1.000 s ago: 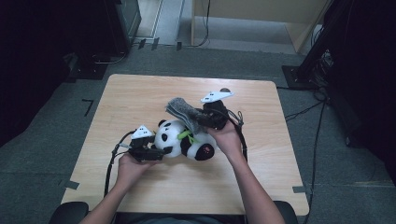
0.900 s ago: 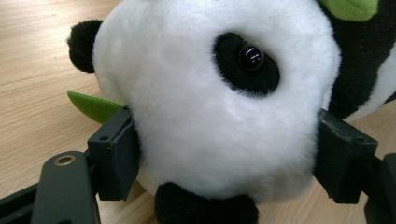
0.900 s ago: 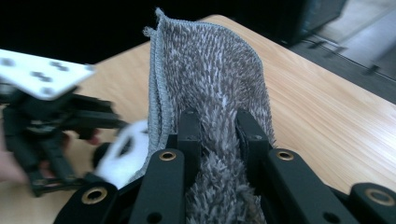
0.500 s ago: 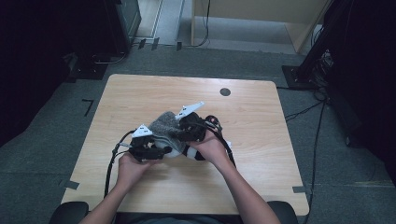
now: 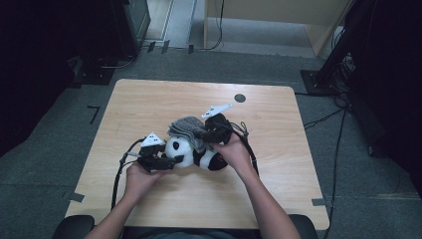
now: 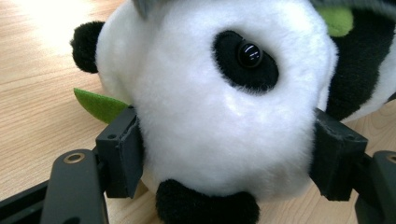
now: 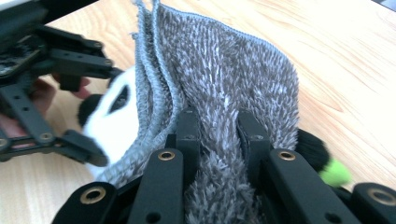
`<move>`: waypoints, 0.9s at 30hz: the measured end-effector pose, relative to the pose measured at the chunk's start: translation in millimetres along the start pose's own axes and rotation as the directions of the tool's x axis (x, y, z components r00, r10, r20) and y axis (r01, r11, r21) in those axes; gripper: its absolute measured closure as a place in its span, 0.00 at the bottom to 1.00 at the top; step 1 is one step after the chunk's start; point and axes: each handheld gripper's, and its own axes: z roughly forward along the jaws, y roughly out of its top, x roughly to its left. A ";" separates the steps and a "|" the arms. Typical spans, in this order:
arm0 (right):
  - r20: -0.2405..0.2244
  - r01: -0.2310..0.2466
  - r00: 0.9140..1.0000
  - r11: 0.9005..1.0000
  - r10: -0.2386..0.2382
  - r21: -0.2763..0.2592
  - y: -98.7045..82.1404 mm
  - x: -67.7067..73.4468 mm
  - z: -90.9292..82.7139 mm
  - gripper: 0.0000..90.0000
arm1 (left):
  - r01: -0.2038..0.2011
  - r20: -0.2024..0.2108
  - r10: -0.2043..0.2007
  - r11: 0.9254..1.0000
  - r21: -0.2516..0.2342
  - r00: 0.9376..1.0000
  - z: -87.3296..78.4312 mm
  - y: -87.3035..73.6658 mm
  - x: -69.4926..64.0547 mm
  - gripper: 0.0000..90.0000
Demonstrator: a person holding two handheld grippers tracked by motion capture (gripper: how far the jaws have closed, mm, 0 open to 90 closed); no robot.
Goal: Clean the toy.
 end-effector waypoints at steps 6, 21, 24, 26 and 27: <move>0.016 -0.030 0.999 0.999 0.030 -0.018 -3.9 -12.8 -3.7 0.84 | 0.001 0.006 -0.001 1.000 -0.006 1.000 -0.1 -0.2 0.7 0.28; 0.103 -0.079 0.990 0.990 0.092 -0.118 -7.4 -30.5 -34.4 0.84 | 0.007 0.009 -0.007 1.000 -0.006 1.000 -0.3 0.1 2.3 0.27; 0.092 -0.072 0.992 0.983 0.088 -0.167 -4.6 -29.7 -50.8 0.84 | 0.015 0.014 -0.015 1.000 -0.005 1.000 -0.3 0.8 3.4 0.27; 0.089 -0.065 0.993 0.980 0.083 -0.189 -3.7 -27.7 -61.3 0.84 | 0.024 0.017 -0.023 1.000 -0.002 1.000 -0.1 1.8 4.0 0.26; 0.083 -0.058 0.994 0.977 0.077 -0.205 -4.2 -26.8 -66.8 0.84 | 0.027 0.018 -0.027 1.000 -0.002 0.999 0.0 2.2 4.1 0.26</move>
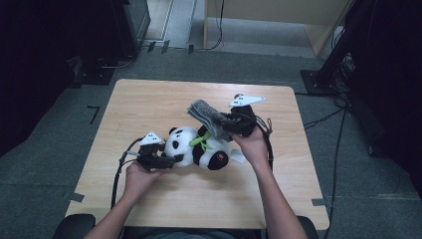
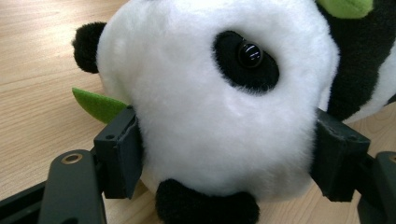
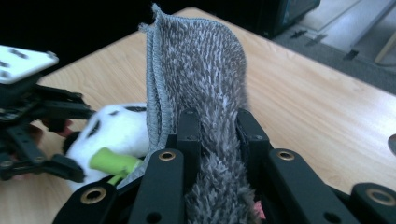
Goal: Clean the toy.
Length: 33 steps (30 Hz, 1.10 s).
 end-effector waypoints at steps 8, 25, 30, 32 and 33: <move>-0.021 0.013 1.000 1.000 -0.013 0.007 -15.4 5.8 -18.4 0.84 | 0.008 0.007 -0.008 1.000 0.017 1.000 0.3 5.1 1.3 0.26; -0.067 -0.111 0.991 0.992 0.114 0.058 -74.6 -1.9 -6.9 0.81 | -0.005 0.020 0.005 0.999 0.037 1.000 3.4 9.3 3.0 0.25; -0.055 -0.112 0.992 0.991 0.117 0.079 -77.6 -7.1 -6.8 0.81 | -0.018 0.015 0.017 0.999 0.033 1.000 3.7 8.5 1.8 0.25; -0.041 -0.109 0.993 0.989 0.114 0.099 -78.7 -8.5 -8.4 0.81 | -0.018 0.015 0.017 0.999 0.031 1.000 3.7 8.3 1.6 0.25; -0.033 -0.109 0.993 0.989 0.113 0.104 -79.7 -9.9 -8.9 0.81 | -0.018 0.015 0.017 0.999 0.030 1.000 3.8 8.2 1.7 0.25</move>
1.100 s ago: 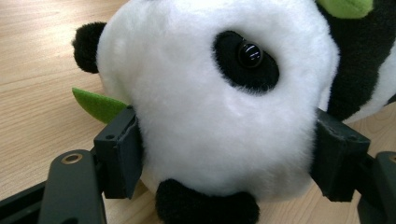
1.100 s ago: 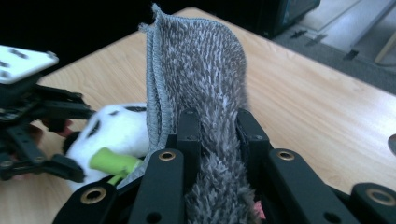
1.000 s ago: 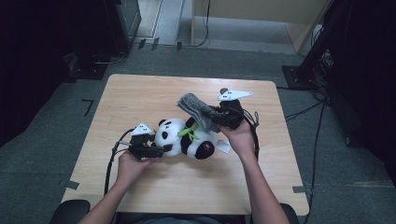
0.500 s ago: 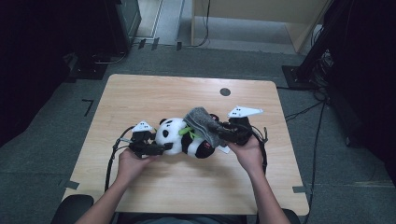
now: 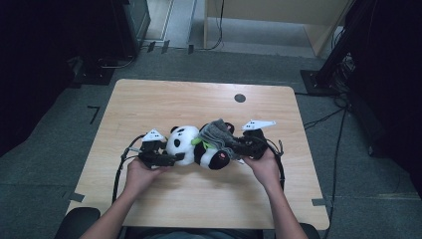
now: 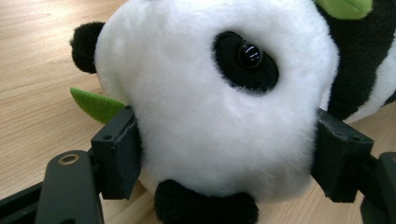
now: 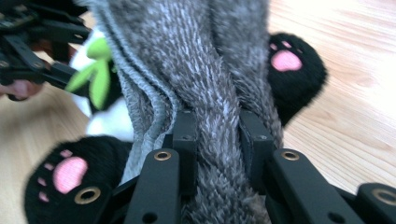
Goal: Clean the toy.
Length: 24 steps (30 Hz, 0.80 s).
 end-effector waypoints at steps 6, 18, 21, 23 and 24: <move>0.005 -0.027 1.000 0.999 0.026 0.025 -8.7 -12.4 0.3 0.81 | 0.003 0.004 -0.003 1.000 -0.011 1.000 0.2 -0.2 0.4 0.25; 0.057 -0.050 0.997 0.995 0.045 0.081 -19.8 -27.6 6.2 0.83 | 0.011 0.012 -0.010 1.000 -0.025 1.000 0.4 -1.3 1.7 0.25; 0.063 -0.063 0.996 0.994 0.057 0.092 -22.4 -31.3 7.8 0.83 | 0.010 0.011 -0.010 1.000 -0.026 1.000 0.4 -1.5 1.8 0.25; 0.069 -0.073 0.995 0.993 0.066 0.098 -23.6 -33.7 8.0 0.83 | 0.010 0.011 -0.010 1.000 -0.026 1.000 0.4 -1.6 1.8 0.25; 0.073 -0.069 0.995 0.993 0.062 0.100 -24.2 -34.8 8.3 0.83 | 0.010 0.011 -0.009 1.000 -0.026 1.000 0.4 -1.6 1.9 0.25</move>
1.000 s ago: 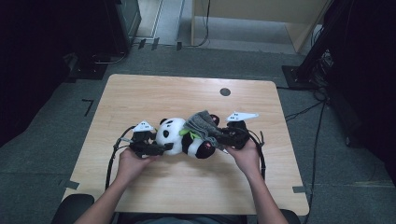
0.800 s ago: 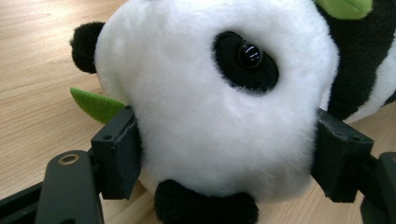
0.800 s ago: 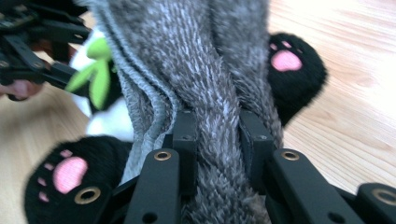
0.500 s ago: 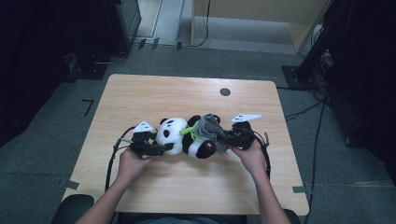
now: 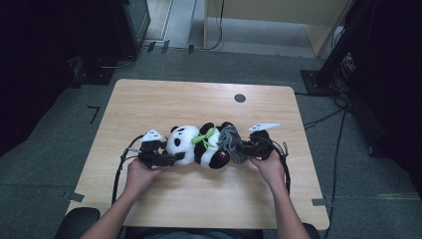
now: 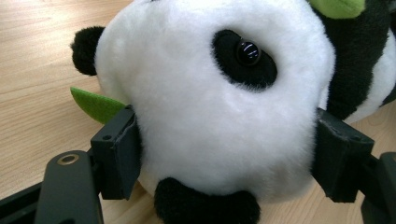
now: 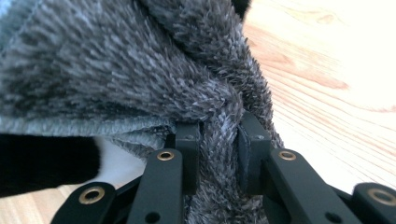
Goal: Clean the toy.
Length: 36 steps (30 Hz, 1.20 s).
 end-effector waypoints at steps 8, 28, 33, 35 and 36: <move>0.061 -0.069 0.996 0.997 0.068 0.020 -4.9 -19.6 -2.0 0.84 | -0.003 0.000 0.003 1.000 -0.001 1.000 0.0 -0.9 0.5 0.25; 0.034 -0.041 0.998 0.972 0.051 -0.232 27.4 5.2 -64.4 0.85 | -0.017 -0.005 0.017 1.000 -0.002 1.000 0.6 -1.6 -0.7 0.25; -0.008 0.036 0.999 0.975 -0.039 -0.219 38.3 30.2 -58.2 0.85 | -0.018 -0.009 0.018 1.000 0.000 1.000 0.5 -1.7 -1.3 0.25; -0.030 0.051 0.998 0.978 -0.059 -0.204 40.4 37.7 -53.4 0.85 | -0.019 -0.009 0.019 1.000 0.000 1.000 0.5 -1.7 -1.3 0.25; -0.040 0.060 0.997 0.979 -0.069 -0.195 41.1 41.4 -49.6 0.85 | -0.018 -0.009 0.018 1.000 0.000 1.000 0.5 -1.7 -1.3 0.25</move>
